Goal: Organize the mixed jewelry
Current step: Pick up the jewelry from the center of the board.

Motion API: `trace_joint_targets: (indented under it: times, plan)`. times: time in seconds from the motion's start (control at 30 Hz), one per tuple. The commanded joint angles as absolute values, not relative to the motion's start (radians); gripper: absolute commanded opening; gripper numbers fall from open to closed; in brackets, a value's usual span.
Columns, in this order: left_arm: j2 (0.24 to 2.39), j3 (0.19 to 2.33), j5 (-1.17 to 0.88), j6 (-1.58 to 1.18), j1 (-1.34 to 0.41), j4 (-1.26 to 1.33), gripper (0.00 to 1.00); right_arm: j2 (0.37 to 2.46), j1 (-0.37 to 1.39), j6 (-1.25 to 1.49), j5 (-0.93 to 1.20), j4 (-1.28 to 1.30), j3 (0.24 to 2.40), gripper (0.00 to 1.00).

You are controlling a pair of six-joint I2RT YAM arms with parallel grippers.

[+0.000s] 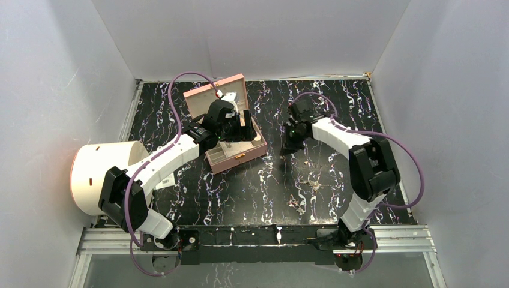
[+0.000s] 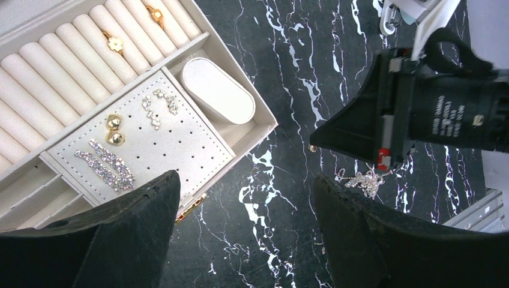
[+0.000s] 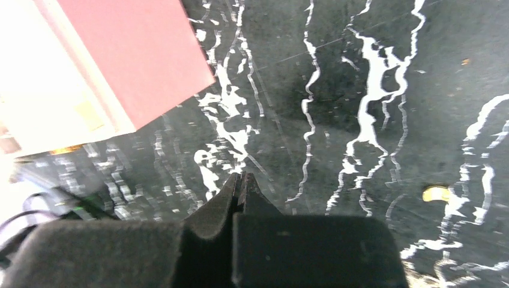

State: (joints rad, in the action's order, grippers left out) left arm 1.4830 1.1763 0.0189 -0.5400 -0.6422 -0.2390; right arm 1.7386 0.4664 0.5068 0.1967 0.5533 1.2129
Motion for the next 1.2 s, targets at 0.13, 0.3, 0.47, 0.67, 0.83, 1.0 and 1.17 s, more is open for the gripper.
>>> trace_joint_targets:
  times: [0.13, 0.3, 0.47, 0.67, 0.83, 1.0, 1.17]
  plan:
    - [1.461, 1.175, -0.041, -0.561, -0.644, -0.171, 0.79, 1.622, 0.349, 0.792, 0.634, 0.247, 1.077, 0.00]
    - [1.468, 1.196, -0.083, -0.603, -0.644, -0.136, 0.78, 1.563, 0.308, 0.981, 0.770, 0.044, 0.988, 0.00]
    - [1.474, 1.202, -0.159, -0.615, -0.644, -0.080, 0.78, 1.522, 0.284, 1.123, 0.849, -0.115, 0.942, 0.00]
    - [1.464, 1.178, -0.258, -0.643, -0.644, 0.020, 0.77, 1.492, 0.260, 1.289, 0.920, -0.269, 0.911, 0.00]
    - [1.469, 1.145, -0.412, -0.680, -0.644, 0.180, 0.75, 1.484, 0.246, 1.439, 0.959, -0.453, 0.860, 0.00]
    - [1.489, 1.136, -0.477, -0.711, -0.644, 0.254, 0.74, 1.475, 0.240, 1.477, 0.974, -0.524, 0.842, 0.00]
    - [1.499, 1.132, -0.484, -0.726, -0.644, 0.268, 0.69, 1.472, 0.232, 1.547, 0.982, -0.631, 0.813, 0.00]
